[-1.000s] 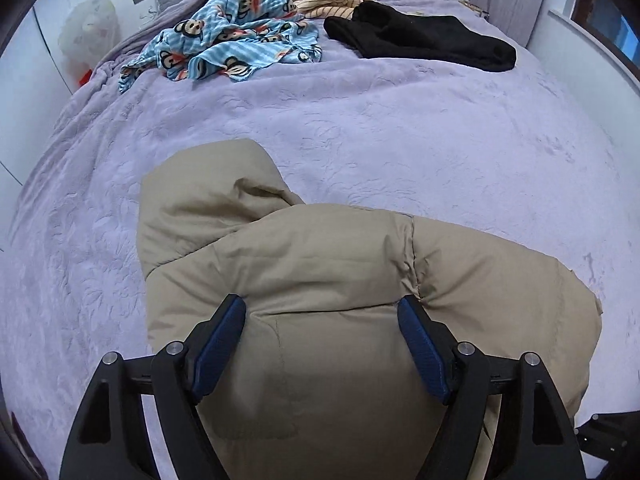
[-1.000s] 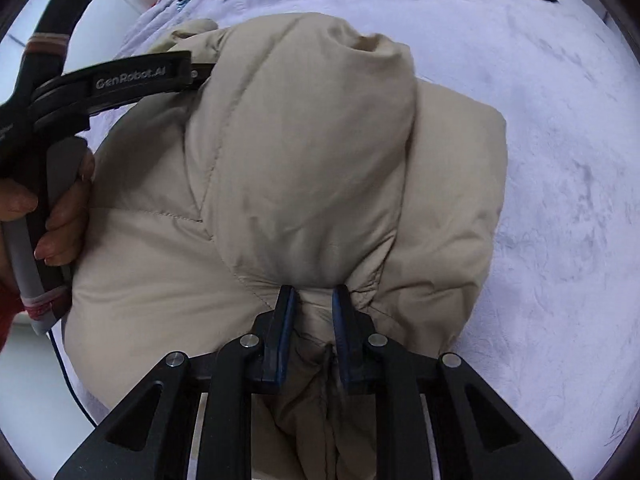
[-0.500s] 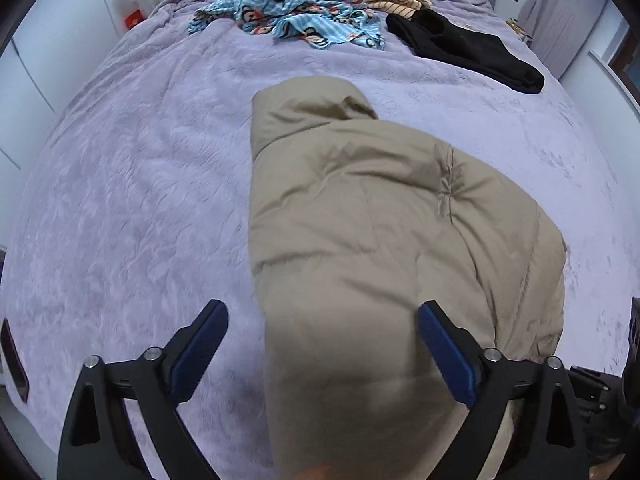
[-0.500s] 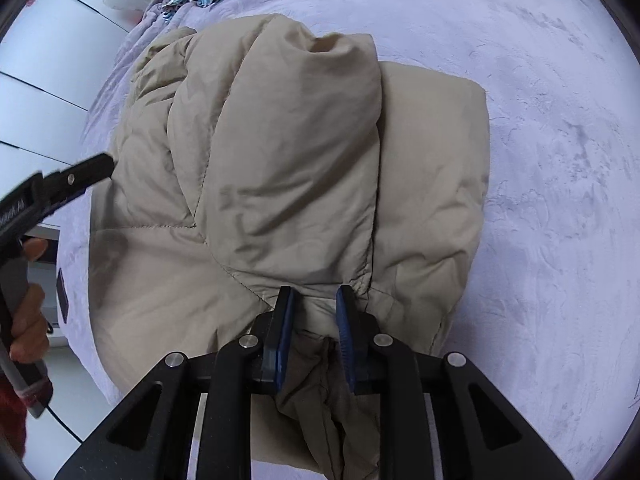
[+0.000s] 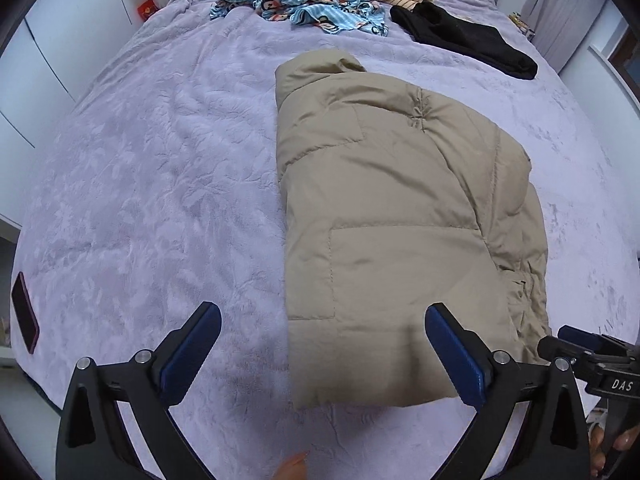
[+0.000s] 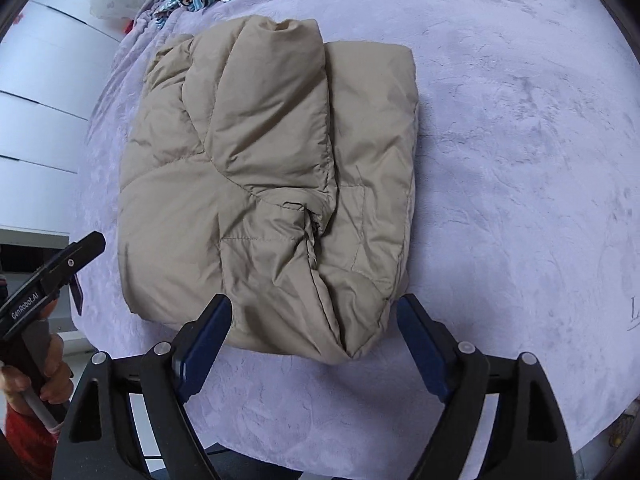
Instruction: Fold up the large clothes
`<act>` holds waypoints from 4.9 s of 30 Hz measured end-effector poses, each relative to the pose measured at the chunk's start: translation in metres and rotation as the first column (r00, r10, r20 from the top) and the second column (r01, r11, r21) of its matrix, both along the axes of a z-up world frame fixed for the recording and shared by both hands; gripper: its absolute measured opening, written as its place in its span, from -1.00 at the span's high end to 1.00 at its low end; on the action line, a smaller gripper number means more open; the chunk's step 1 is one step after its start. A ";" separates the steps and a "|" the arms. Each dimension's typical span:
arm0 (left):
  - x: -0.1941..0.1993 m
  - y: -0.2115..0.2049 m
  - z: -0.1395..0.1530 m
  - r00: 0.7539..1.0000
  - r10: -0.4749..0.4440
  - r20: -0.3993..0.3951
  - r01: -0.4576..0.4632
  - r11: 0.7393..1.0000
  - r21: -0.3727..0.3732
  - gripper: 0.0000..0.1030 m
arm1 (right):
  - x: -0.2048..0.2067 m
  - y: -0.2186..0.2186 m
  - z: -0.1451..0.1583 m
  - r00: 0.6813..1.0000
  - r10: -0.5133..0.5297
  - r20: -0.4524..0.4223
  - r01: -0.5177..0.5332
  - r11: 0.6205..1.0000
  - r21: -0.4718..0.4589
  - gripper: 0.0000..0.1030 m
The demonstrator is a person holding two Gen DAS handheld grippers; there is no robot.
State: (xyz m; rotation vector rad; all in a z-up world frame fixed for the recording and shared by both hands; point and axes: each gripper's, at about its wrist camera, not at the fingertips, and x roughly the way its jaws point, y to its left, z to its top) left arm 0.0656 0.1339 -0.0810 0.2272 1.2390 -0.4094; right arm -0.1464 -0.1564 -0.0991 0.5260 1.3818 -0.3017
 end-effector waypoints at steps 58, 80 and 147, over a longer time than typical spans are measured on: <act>-0.028 0.000 0.117 0.984 0.048 0.170 -0.046 0.999 -0.015 -0.98 | 0.017 0.050 0.139 0.983 0.048 0.178 0.017 0.938 -0.347 -1.00; -0.029 0.000 0.121 0.978 0.069 0.198 -0.070 0.998 -0.002 -0.98 | 0.017 0.048 0.144 0.982 0.045 0.184 0.026 0.931 -0.363 -1.00; -0.028 0.009 0.114 0.978 0.078 0.193 -0.083 0.996 0.017 -0.98 | 0.014 0.052 0.144 0.981 0.053 0.186 0.019 0.930 -0.367 -1.00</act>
